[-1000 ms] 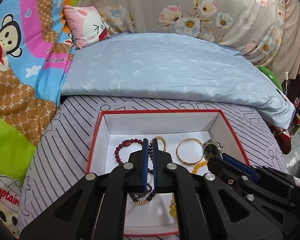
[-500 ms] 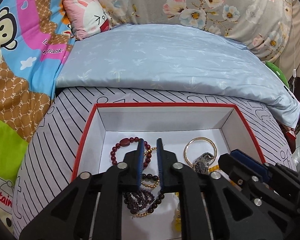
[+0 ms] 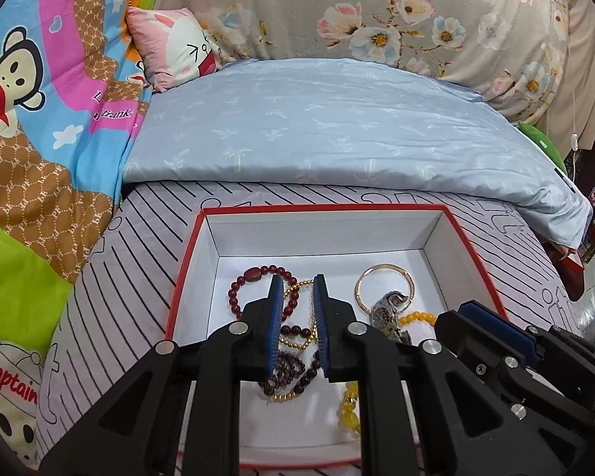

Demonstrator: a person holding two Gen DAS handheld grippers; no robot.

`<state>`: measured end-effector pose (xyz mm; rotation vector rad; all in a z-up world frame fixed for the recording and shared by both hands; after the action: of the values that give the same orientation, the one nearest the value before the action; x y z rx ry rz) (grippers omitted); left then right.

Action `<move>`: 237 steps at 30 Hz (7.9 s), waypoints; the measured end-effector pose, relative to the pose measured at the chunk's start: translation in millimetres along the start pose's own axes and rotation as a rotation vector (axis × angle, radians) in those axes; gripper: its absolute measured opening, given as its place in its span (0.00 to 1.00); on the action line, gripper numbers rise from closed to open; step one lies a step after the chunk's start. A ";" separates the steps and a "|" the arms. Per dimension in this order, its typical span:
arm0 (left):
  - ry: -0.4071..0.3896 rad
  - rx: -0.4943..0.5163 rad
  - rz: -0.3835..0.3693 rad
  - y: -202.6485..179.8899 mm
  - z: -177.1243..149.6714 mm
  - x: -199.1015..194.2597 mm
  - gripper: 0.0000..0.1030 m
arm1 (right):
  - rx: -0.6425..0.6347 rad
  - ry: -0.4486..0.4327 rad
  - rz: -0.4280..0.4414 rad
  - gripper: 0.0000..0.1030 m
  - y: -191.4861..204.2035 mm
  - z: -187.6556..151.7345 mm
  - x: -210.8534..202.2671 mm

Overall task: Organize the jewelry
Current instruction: 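Lower the watch and gold chain into the red box and open both tools, then grasp the silver chain with the right tool while the left tool grasps the silver brooch, then carry the silver chain and brooch over the red box, then lower both pieces into the red box and open both tools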

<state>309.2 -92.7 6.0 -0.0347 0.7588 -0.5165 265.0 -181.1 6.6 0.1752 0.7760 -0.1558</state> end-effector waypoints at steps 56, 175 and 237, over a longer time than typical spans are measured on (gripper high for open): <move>0.100 -0.143 -0.020 22.3 -165.1 -111.0 0.15 | -0.181 0.147 0.032 0.04 36.3 -185.7 -74.2; -0.055 0.015 -0.085 -40.7 -37.0 -102.5 0.25 | -0.043 -0.089 0.070 0.04 4.3 -35.9 -108.3; 0.016 -0.018 0.021 15.3 1.4 25.7 0.34 | -0.052 -0.032 -0.086 0.31 -4.9 13.3 30.1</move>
<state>332.4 -91.3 -12.9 -0.0391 0.7791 -0.4902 294.3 -191.0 -5.9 0.0904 0.7553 -0.2190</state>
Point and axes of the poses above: each gripper's, at about its wrist camera, not at the fingertips, and x roughly the way its jaws point, y to its left, z to its top, the point moved 9 cm from there along x, roughly the way its jaws point, and after that the axes turned 14 degrees about -z, right-handed, at the moved point
